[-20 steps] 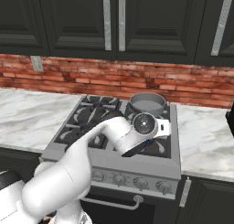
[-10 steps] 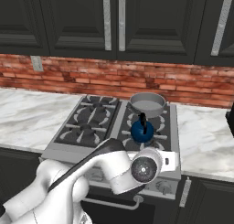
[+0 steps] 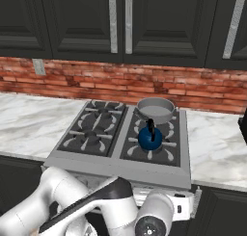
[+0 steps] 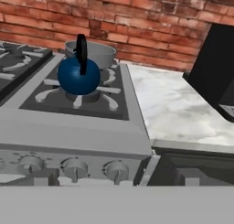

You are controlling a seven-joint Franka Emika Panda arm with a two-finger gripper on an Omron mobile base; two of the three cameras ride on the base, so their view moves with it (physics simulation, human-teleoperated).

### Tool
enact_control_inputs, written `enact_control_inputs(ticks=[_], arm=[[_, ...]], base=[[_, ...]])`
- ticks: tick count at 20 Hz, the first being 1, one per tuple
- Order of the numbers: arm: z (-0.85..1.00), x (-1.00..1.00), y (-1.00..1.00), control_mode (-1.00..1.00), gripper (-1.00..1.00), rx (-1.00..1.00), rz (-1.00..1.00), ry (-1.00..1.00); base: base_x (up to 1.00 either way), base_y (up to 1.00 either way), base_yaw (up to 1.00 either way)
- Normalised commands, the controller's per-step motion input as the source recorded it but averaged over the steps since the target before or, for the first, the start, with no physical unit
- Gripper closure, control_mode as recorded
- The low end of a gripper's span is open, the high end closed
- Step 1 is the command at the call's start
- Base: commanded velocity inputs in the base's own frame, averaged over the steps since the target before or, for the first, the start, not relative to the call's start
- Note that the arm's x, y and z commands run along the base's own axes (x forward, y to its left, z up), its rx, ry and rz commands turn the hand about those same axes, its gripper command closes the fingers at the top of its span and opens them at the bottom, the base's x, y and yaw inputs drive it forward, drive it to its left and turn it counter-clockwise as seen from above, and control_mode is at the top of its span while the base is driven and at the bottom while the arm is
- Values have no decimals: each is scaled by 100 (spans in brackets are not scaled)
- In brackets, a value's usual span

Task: Pick the kettle from the counter and place it on a stove burner. Then turn the burner on.

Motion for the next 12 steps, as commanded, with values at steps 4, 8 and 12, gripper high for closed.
enact_control_inputs(ticks=[4,8,12], arm=[[-15,-5,-2,-100,-100,0,0,-12],[-35,-2,0,-100,-100,0,0,-7],[-48,-1,0,-100,-100,0,0,-6]], base=[[0,0,0],[0,0,0],[0,0,0]])
